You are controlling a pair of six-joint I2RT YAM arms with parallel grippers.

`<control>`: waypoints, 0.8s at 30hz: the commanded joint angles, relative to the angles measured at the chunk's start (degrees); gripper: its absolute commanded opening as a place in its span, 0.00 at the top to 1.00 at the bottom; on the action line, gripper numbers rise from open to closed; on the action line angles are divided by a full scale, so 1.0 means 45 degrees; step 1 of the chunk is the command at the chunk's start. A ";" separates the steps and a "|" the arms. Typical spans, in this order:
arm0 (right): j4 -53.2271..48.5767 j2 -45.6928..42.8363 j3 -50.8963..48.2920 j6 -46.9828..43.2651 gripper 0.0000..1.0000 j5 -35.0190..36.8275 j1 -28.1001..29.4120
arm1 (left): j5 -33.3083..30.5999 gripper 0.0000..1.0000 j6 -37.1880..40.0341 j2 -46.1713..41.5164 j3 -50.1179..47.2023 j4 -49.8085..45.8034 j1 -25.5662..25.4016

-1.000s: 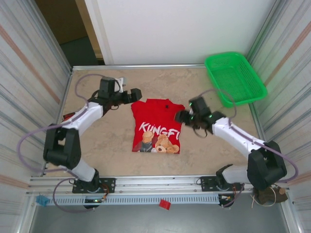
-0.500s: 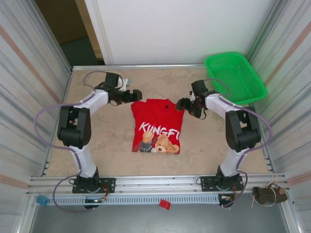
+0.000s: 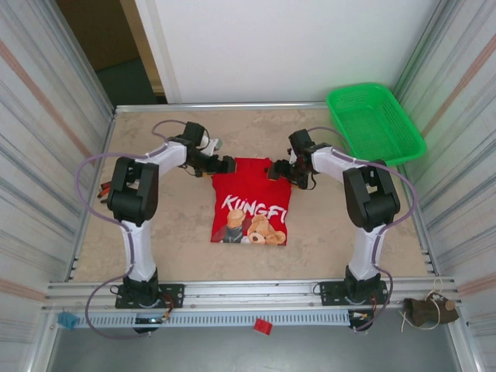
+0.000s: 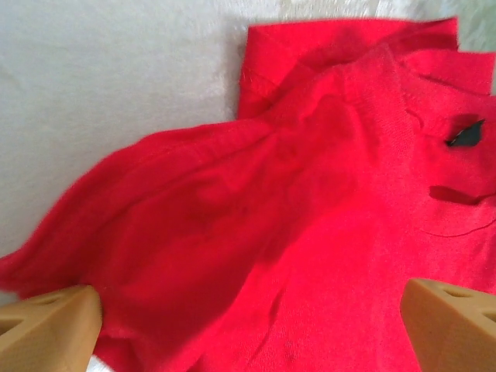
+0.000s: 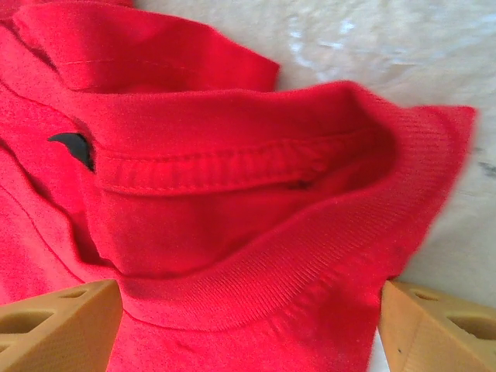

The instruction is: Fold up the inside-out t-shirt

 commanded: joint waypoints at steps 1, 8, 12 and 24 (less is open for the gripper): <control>-0.0028 0.0350 0.0481 -0.0108 0.16 -0.0041 0.0335 | 0.0341 0.01 0.0285 0.0364 0.0454 -0.0615 -0.0344; 0.0102 -0.0331 0.0013 -0.0308 0.17 0.0478 0.0002 | -0.0329 0.01 0.0431 -0.0358 -0.0191 -0.0623 -0.0368; 0.0087 -0.0937 -0.0279 -0.0406 0.15 0.0535 -0.0721 | -0.0994 0.01 0.0080 -0.1481 -0.0882 0.0105 0.0130; 0.0537 0.0715 0.0552 -0.0571 0.14 -0.0368 -0.0472 | 0.0093 0.01 0.0139 -0.0055 -0.0009 -0.0090 0.0036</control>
